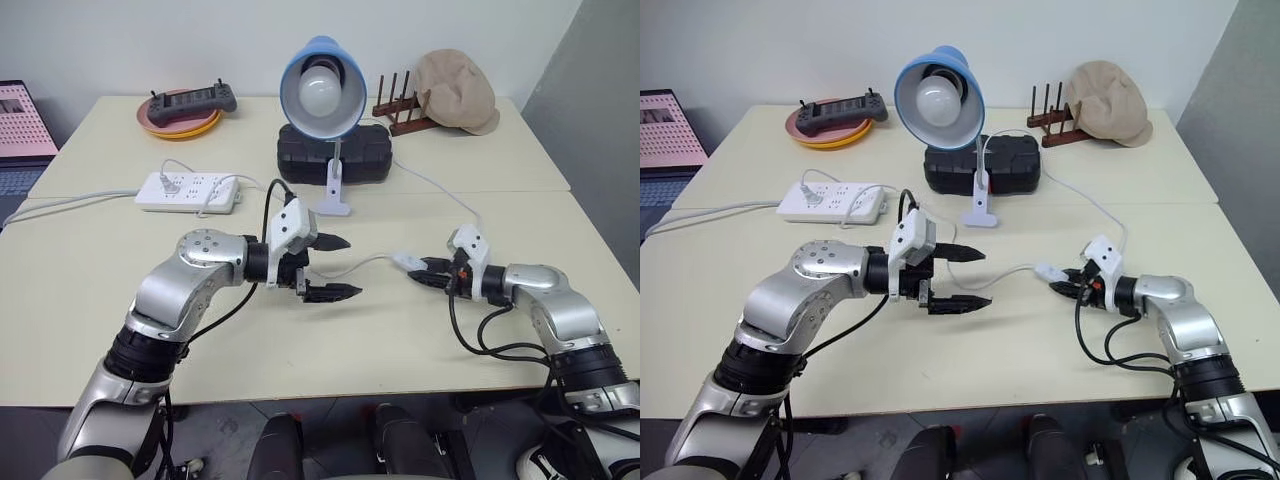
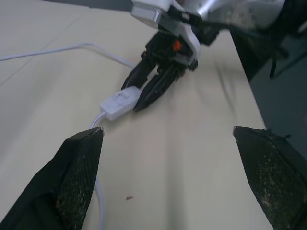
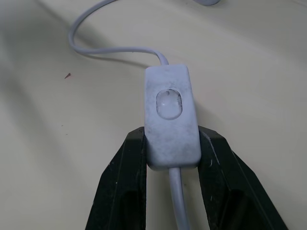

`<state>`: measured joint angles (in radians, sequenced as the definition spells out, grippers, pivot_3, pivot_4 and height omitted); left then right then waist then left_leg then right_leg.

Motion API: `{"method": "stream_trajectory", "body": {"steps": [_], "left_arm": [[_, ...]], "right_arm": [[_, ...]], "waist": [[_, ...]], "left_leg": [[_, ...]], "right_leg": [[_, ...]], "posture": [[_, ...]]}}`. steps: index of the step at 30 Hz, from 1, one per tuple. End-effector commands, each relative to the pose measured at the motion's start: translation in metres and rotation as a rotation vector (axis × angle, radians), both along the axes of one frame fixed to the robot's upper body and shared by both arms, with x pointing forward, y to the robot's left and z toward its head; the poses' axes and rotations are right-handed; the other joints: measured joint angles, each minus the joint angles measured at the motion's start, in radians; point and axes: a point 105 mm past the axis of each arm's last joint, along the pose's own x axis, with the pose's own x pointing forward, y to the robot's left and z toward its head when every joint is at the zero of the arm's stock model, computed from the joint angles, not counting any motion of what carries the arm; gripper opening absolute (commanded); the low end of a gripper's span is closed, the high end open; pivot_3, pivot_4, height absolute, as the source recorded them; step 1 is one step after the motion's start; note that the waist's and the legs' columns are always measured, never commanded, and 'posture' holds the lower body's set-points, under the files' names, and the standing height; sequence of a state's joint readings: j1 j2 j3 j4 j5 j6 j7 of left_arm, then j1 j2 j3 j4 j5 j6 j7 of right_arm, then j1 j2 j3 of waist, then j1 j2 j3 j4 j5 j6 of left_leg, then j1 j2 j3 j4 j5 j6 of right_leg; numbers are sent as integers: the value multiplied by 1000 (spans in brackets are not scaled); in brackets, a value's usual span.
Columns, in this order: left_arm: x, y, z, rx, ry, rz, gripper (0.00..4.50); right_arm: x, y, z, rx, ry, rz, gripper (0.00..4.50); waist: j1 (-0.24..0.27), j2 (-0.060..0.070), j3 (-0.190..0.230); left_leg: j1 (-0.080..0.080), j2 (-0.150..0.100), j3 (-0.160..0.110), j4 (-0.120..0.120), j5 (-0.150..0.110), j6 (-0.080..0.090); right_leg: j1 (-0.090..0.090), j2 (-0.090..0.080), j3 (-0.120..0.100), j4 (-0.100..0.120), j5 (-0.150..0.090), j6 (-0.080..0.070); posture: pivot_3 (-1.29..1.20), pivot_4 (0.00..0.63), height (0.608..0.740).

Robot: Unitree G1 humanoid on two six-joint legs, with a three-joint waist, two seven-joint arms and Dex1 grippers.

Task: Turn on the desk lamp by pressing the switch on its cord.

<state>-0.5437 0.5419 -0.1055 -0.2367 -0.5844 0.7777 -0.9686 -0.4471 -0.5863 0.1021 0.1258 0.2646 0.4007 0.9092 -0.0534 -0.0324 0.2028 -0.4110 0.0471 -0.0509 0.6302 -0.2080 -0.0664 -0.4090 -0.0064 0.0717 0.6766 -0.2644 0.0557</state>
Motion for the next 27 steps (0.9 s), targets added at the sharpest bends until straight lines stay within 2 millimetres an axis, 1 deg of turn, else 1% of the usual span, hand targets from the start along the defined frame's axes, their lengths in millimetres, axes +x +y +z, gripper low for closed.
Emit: {"method": "stream_trajectory", "body": {"steps": [1,2,4,7,12,15,17,23,27], "left_arm": [[-6,-1,7,-252,313,102,4500],[-7,-1,4,-298,378,128,4500],[-7,-2,1,-361,457,161,4500],[-5,-11,-5,-479,563,216,4500],[3,-15,-13,-512,597,301,4500],[8,-19,-5,-575,606,296,4500],[9,-23,-2,-576,592,286,4500],[8,-27,9,-611,588,238,4500],[3,-28,16,-631,586,177,3940]], "right_arm": [[3,28,47,44,-210,32,1065],[1,34,52,56,-232,37,1065],[-2,40,58,69,-254,45,1065],[-12,52,66,86,-284,80,1065],[-25,61,76,103,-315,131,1065],[-35,65,78,102,-316,172,1065],[-39,66,78,111,-310,184,1065],[-43,64,80,123,-294,181,1065],[-42,61,79,108,-292,165,1065]], "waist": [[-2,0,0],[-3,0,0],[-3,0,0],[2,0,0],[10,0,0],[13,0,0],[14,0,0],[13,0,0],[13,0,0]], "left_leg": [[0,0,0,0,0,0],[0,0,0,1,0,0],[1,0,-1,1,0,0],[2,0,-2,1,0,0],[2,-1,-2,3,0,0],[2,-1,-2,3,0,0],[2,-1,-2,3,0,0],[2,-1,-2,3,0,0],[2,-1,-2,3,0,0]], "right_leg": [[0,0,0,0,0,0],[0,0,0,2,0,0],[0,0,0,2,0,1],[1,0,-1,3,0,1],[3,0,-1,3,0,1],[3,0,-1,2,0,1],[3,0,-1,2,0,1],[3,0,0,2,0,1],[3,0,0,2,0,1]], "posture": [[0,150,740],[0,150,740],[0,150,740],[0,150,740],[0,150,740],[0,150,740],[0,150,740],[0,150,740],[0,150,740]]}}
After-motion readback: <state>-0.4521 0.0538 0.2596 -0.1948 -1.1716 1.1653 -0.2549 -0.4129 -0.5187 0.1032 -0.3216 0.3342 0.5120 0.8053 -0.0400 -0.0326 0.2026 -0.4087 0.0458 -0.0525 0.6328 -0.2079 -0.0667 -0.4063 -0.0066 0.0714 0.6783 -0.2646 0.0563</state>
